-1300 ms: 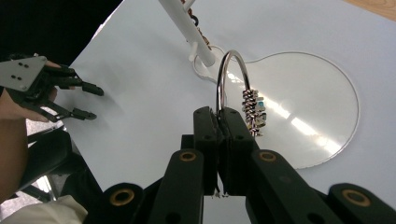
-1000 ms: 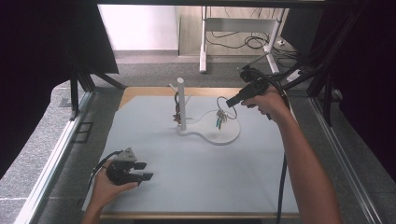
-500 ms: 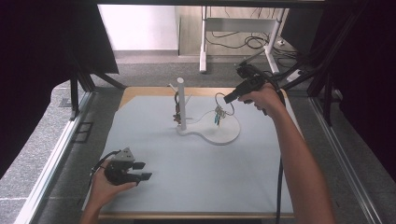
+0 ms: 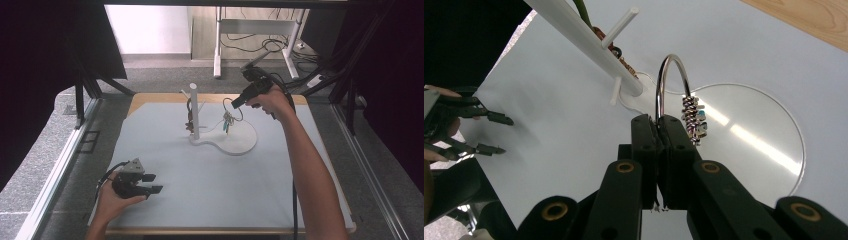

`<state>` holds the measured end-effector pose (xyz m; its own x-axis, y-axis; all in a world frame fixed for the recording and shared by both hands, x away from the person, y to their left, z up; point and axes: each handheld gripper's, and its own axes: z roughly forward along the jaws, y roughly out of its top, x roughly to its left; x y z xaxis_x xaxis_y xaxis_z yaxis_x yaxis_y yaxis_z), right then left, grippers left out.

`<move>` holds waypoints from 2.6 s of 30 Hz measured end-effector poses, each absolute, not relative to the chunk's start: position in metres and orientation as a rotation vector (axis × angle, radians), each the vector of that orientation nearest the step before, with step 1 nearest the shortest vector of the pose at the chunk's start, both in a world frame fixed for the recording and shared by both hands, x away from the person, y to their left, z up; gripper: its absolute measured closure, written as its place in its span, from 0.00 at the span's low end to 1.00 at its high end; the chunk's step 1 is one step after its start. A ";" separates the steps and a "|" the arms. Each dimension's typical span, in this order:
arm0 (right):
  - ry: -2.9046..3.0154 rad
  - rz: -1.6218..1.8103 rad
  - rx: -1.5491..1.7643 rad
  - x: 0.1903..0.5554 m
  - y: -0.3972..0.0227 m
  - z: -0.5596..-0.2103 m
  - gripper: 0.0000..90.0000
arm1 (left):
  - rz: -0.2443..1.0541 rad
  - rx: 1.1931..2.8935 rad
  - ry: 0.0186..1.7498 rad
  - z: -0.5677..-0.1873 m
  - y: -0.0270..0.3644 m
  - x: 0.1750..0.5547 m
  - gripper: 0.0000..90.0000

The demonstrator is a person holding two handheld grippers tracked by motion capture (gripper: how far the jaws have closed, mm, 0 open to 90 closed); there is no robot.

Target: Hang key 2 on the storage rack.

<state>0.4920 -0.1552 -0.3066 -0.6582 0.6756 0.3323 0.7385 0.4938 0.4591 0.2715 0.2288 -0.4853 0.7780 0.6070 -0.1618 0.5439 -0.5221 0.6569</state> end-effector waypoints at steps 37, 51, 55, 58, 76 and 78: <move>-2.647 -0.872 -1.220 0.519 -0.109 -0.314 0.97 | 0.102 2.197 0.901 -0.486 0.239 0.272 0.51; -2.637 -0.914 -1.234 0.526 -0.099 -0.317 0.97 | 0.096 2.199 0.895 -0.486 0.238 0.272 0.51; -2.643 -0.908 -1.213 0.524 -0.094 -0.317 0.97 | 0.096 2.199 0.894 -0.486 0.237 0.272 0.51; -2.648 -0.898 -1.201 0.522 -0.091 -0.319 0.97 | 0.096 2.205 0.892 -0.486 0.237 0.272 0.51; -2.665 -0.880 -1.145 0.514 -0.081 -0.332 0.97 | 0.092 2.191 0.899 -0.486 0.235 0.273 0.51; -2.662 -0.882 -1.147 0.514 -0.081 -0.333 0.97 | 0.090 2.192 0.900 -0.486 0.235 0.273 0.51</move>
